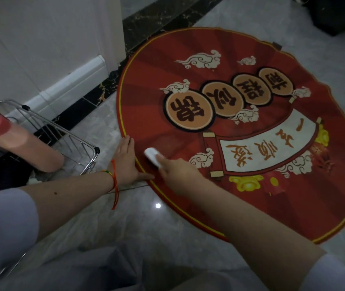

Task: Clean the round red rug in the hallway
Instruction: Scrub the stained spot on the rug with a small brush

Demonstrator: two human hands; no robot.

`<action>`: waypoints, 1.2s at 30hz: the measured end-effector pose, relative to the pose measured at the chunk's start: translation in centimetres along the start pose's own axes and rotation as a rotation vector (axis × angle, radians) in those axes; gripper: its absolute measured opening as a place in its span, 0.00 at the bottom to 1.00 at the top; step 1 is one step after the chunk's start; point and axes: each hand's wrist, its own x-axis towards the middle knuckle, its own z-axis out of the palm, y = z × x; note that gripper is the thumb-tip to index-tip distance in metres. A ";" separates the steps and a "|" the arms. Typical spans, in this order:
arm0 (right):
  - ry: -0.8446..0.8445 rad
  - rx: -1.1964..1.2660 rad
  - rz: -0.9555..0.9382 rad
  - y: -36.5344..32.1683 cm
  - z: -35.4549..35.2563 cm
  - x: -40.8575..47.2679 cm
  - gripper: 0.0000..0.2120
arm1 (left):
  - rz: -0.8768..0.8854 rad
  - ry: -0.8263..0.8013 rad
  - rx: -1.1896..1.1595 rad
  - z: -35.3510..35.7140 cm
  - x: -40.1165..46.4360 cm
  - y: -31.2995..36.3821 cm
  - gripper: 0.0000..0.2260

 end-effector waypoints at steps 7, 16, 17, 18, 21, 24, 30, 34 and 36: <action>0.060 -0.016 0.140 2.6 -1.9 0.3 0.21 | -0.017 -0.030 -0.005 -0.2 0.0 0.0 0.61; 0.020 -0.030 0.118 2.8 -2.1 0.1 0.21 | -0.025 -0.033 0.007 -0.1 0.2 0.1 0.70; 0.029 -0.034 0.134 2.9 -2.2 0.0 0.21 | -0.020 -0.031 0.008 -0.1 0.2 0.0 0.69; 0.021 -0.035 0.116 2.3 -2.1 -0.3 0.21 | -0.017 -0.034 0.008 -0.1 0.2 0.0 0.69; -0.056 0.001 -0.031 0.1 -0.3 -1.5 0.22 | -0.018 -0.028 0.006 0.0 0.2 0.0 0.64; -0.036 -0.002 0.063 2.0 -1.4 -0.4 0.22 | -0.012 -0.030 0.012 -0.1 0.1 0.2 0.65; -0.055 -0.034 0.018 0.6 -1.2 -1.7 0.21 | -0.015 -0.009 0.020 0.1 0.2 0.0 0.62; -0.035 -0.004 0.043 1.5 -1.1 -0.4 0.21 | -0.024 -0.037 0.029 0.0 0.2 0.0 0.66; 0.029 0.010 0.145 2.9 -1.8 1.0 0.21 | -0.020 -0.041 0.030 -0.3 0.2 0.1 0.69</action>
